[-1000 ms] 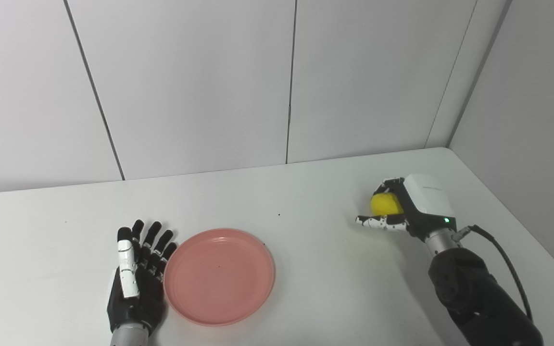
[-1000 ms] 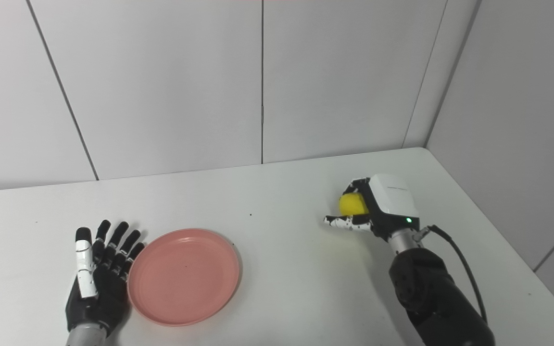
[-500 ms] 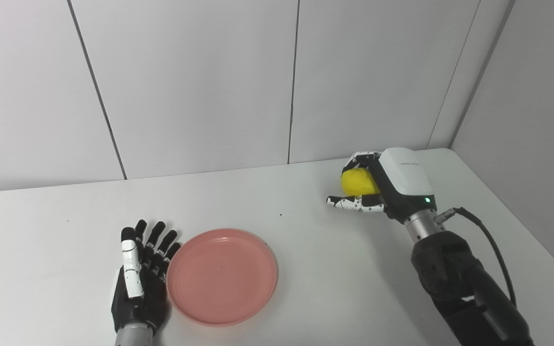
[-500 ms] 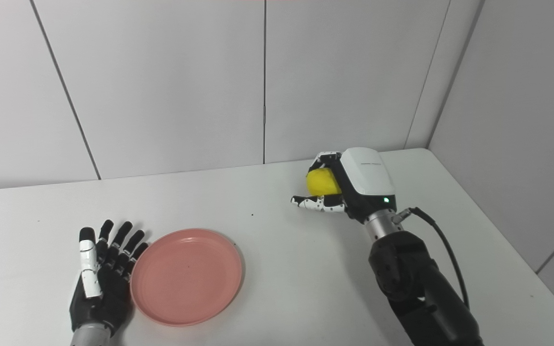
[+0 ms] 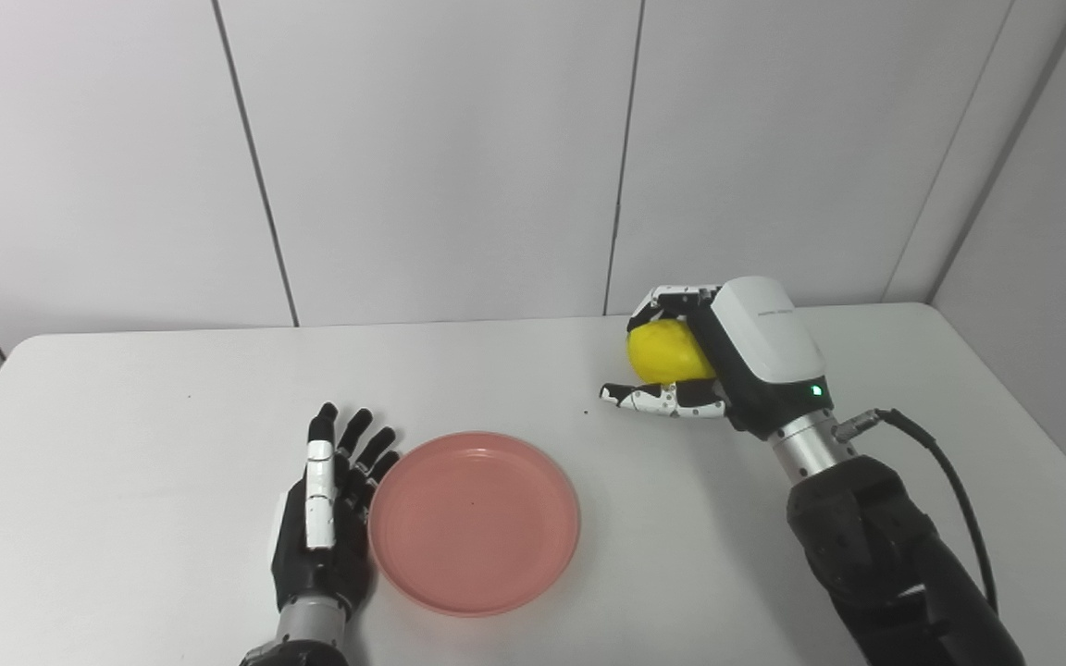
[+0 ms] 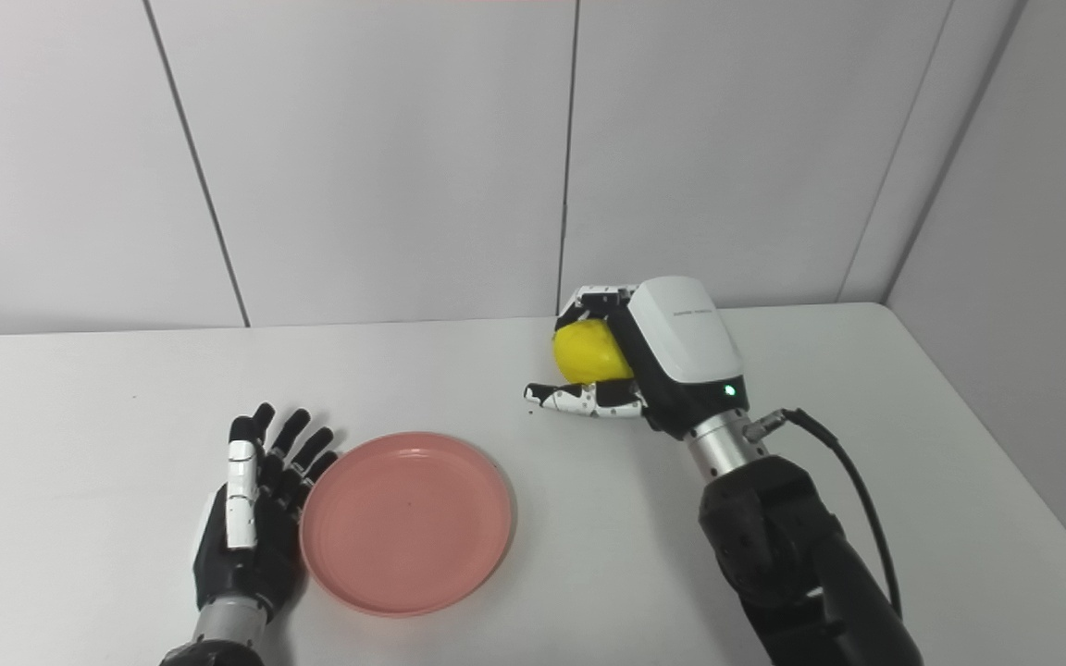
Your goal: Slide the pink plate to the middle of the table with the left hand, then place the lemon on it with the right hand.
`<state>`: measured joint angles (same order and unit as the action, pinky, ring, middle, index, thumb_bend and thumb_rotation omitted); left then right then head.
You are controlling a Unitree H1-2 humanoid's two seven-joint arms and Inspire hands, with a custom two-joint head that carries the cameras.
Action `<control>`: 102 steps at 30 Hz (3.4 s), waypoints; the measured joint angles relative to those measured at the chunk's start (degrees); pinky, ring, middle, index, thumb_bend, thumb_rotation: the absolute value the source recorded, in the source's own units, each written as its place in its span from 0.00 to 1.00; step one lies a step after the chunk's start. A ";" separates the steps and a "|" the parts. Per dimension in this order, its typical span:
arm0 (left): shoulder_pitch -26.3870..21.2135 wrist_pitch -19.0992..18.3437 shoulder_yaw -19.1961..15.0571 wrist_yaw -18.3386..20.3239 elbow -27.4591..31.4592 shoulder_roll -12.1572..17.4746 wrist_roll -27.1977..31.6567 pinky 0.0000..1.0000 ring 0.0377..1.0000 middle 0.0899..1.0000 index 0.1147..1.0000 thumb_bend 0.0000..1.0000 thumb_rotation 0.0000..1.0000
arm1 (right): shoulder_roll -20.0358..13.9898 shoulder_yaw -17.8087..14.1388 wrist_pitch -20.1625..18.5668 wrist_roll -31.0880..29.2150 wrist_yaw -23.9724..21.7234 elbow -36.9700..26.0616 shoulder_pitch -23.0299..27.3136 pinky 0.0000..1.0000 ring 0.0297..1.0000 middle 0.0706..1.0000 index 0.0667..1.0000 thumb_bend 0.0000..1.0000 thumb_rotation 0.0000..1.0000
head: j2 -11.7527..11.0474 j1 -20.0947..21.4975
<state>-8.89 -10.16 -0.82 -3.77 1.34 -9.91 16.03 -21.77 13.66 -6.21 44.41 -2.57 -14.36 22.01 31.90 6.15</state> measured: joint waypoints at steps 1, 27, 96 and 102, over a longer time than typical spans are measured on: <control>0.00 0.21 0.16 -0.20 -0.05 0.00 -0.08 0.89 0.85 0.92 1.00 0.68 0.81 | 0.25 0.17 0.17 -0.08 -0.22 0.00 0.15 0.15 0.18 0.25 0.35 0.49 0.39 | 0.00 -0.70; 0.01 2.04 1.61 -2.02 -0.53 0.01 -0.19 0.86 0.85 0.91 0.98 0.71 0.81 | 9.08 8.05 4.47 2.59 -3.41 4.50 2.83 0.15 0.19 0.26 0.43 0.48 0.41 | 0.00 -3.69; -0.11 5.00 1.99 -2.44 -2.47 0.04 -0.11 0.82 0.84 0.90 0.97 0.73 0.83 | 11.34 15.49 12.82 13.93 1.25 23.88 4.20 0.38 0.48 0.54 0.59 0.73 0.82 | 0.44 -4.22; -0.11 5.00 1.99 -2.44 -2.48 0.04 -0.17 0.83 0.86 0.91 0.98 0.73 0.84 | 11.37 14.67 11.72 13.99 1.00 23.76 4.19 0.41 0.51 0.57 0.64 0.77 0.85 | 0.62 -4.22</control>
<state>-9.00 -5.16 1.17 -6.21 -1.14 -9.88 15.87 -10.40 28.33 5.51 58.40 -1.57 9.40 26.20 32.52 1.93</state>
